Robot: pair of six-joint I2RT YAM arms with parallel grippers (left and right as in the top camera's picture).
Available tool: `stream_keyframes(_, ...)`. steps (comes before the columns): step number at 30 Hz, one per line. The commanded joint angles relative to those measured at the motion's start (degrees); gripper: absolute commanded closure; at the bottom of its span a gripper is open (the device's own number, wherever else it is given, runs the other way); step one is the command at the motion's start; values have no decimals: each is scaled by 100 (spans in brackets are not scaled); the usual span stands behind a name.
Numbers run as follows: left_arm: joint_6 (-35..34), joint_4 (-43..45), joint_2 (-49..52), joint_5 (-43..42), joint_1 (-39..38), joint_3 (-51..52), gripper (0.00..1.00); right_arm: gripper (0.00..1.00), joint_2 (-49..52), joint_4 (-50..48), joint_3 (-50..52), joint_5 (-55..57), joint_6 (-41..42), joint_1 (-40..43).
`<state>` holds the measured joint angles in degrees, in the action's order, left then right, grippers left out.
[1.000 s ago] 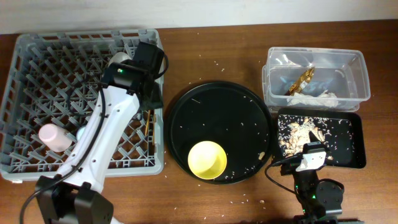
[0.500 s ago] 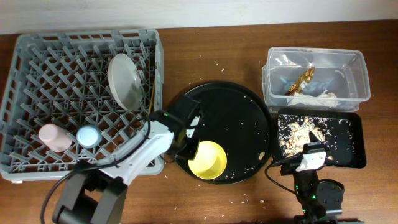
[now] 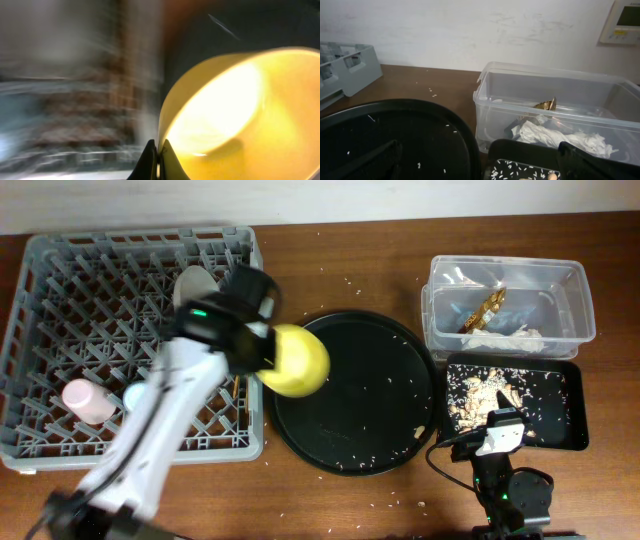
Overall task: Sort waste into correct bins and load items into the dishwasher rack
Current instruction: 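Place the yellow bowl in the dish rack with the left gripper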
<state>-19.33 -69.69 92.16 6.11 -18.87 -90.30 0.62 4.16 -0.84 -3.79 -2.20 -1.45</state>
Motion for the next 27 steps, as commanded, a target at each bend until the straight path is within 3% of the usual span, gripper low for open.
stream_keyframes(1, -1099, -192, -339, 3340, 750, -376, 100, 2, -42, -13, 52, -28, -39, 35)
stream_keyframes(3, -1128, -70, -319, 3849, 1139, -358, 100, 2, -42, -13, 52, -31, -39, 35)
stream_keyframes(10, -1126, 382, 133, 3956, 2308, -348, 100, 1, -42, -13, 52, -28, -39, 35)
stream_keyframes(21, -1119, 1460, 1644, 5954, 2404, -348, 100, 2, -42, -13, 52, -31, -39, 35)
stream_keyframes(27, -1058, 1631, 2417, 6175, 2404, -348, 100, 2, -42, -13, 52, -28, -39, 35)
